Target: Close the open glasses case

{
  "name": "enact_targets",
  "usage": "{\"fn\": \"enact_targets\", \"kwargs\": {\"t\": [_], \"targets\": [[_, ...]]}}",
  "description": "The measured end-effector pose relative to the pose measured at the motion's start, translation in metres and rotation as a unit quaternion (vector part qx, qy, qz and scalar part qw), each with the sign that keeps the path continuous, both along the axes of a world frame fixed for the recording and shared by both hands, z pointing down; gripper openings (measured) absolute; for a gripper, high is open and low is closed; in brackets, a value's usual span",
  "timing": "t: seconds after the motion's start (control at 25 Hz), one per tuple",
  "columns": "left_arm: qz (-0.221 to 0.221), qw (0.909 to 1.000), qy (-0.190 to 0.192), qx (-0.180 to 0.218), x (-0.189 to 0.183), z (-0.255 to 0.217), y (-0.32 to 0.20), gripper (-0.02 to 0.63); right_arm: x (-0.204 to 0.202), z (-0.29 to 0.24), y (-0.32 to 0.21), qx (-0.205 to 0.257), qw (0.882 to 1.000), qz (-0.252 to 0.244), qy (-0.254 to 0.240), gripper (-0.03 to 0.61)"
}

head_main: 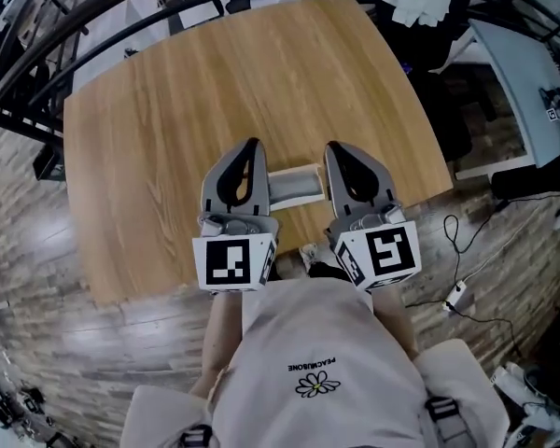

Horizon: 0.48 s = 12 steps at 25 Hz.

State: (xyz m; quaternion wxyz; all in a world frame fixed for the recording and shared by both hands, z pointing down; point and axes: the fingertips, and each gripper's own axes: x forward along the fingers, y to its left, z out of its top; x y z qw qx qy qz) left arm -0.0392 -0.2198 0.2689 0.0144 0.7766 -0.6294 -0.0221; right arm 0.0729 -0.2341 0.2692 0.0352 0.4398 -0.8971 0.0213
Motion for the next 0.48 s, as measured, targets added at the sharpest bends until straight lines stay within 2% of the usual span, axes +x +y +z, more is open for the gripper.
{"fn": "enact_targets", "kwargs": {"t": [0.12,0.28,0.32,0.4,0.48], "targets": [[-0.009,0.9999,0.005,-0.011,-0.002,0.009,0.004,0.017,-0.003,0.002,0.007,-0.001,1.000,-0.014,0.002,0.006],[-0.005,0.9995,-0.012,-0.029,-0.006,0.024,0.007,0.017,-0.005,0.007,0.015,0.000,1.000,-0.024,0.014,0.006],[0.005,0.9993,-0.011,-0.036,-0.006,0.027,0.007,0.033,-0.004,0.008,0.016,0.000,1.000,-0.025,0.017,0.006],[0.029,0.9980,-0.012,-0.054,-0.003,0.034,0.003,0.120,0.000,0.011,0.017,-0.004,0.999,-0.025,0.023,0.006],[0.051,0.9953,-0.032,-0.077,-0.002,0.047,0.001,0.144,0.003,0.016,0.018,-0.011,0.999,-0.025,0.027,0.006]]}}
